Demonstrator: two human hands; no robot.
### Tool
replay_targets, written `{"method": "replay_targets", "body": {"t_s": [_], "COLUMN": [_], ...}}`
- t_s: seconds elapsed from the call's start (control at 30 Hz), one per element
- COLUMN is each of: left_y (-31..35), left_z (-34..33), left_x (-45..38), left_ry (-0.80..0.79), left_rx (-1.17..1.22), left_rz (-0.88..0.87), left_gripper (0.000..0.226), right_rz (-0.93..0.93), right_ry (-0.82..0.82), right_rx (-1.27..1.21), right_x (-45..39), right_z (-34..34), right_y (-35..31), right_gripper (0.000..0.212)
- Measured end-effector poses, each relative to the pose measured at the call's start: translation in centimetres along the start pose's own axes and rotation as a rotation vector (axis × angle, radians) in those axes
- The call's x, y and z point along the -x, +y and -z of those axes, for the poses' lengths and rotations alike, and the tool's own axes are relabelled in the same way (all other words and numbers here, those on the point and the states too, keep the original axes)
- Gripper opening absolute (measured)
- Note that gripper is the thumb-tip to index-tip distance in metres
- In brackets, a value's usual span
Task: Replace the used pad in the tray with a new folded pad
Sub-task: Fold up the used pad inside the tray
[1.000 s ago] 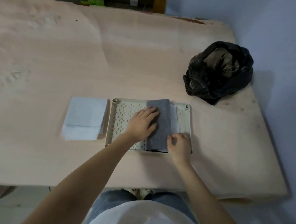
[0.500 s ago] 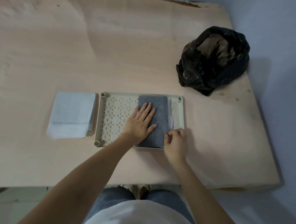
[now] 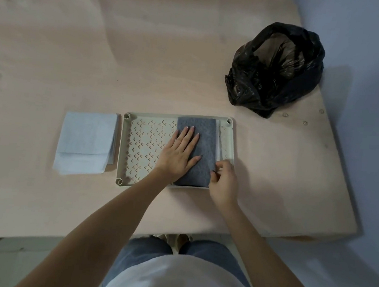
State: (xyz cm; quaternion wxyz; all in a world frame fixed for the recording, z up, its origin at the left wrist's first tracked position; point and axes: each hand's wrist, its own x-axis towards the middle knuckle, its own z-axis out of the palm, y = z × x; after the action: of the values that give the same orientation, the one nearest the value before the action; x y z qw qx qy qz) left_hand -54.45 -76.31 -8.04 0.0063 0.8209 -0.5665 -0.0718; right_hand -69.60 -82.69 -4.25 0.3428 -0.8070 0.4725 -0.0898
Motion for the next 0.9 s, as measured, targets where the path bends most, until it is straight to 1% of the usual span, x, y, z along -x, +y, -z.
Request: {"method": "replay_targets", "body": {"t_s": [0.17,0.37,0.43,0.47,0.57,0.6,0.67,0.7,0.77,0.83,0.9], "left_y": [-1.8,-3.7,-3.9,-4.0,-3.9,-3.8,-3.7,-3.7,-3.9,-3.8,-3.8], "left_z": [0.4,0.7,0.8,0.7,0.7,0.7,0.7,0.6,0.4,0.3,0.2], "left_x": [1.7,3.5,3.6,3.5,3.3,3.2,2.9,2.8,2.8,2.7,2.6], "left_ry": [0.045,0.05,0.042,0.032,0.022,0.028,0.041,0.036,0.017,0.016,0.021], "left_rx": [0.015,-0.035,-0.043,-0.044,-0.035,-0.03,-0.025,-0.024,-0.023,-0.024,-0.013], "left_rz": [0.055,0.092,0.072,0.061,0.035,0.023,-0.008,-0.021,-0.02,-0.007,-0.013], "left_gripper": [0.066,0.067,0.068,0.068,0.069,0.069,0.07,0.071,0.072,0.073,0.072], "right_rz": [0.141,0.127,0.153,0.202,0.437,0.516,0.641,0.669,0.656,0.631,0.617], "right_ry": [-0.118,-0.189,-0.201,-0.165,0.033,0.039,-0.081,-0.153,-0.252,-0.262,-0.236], "right_rx": [-0.005,-0.122,-0.103,-0.052,0.205,0.263,0.369,0.446,0.612,0.763,0.849], "right_x": [0.1,0.4,0.3,0.2,-0.7,-1.4,-3.4,-4.5,-6.6,-7.8,-8.0], "right_z": [-1.6,-3.4,-3.1,-2.8,-1.9,-1.8,-2.1,-2.6,-3.6,-4.3,-4.7], "right_y": [-1.0,-1.5,-1.6,-1.6,-1.5,-1.8,-3.1,-3.7,-4.2,-3.3,-2.3], "right_gripper": [0.026,0.032,0.031,0.031,0.037,0.042,0.05,0.053,0.056,0.06,0.062]}}
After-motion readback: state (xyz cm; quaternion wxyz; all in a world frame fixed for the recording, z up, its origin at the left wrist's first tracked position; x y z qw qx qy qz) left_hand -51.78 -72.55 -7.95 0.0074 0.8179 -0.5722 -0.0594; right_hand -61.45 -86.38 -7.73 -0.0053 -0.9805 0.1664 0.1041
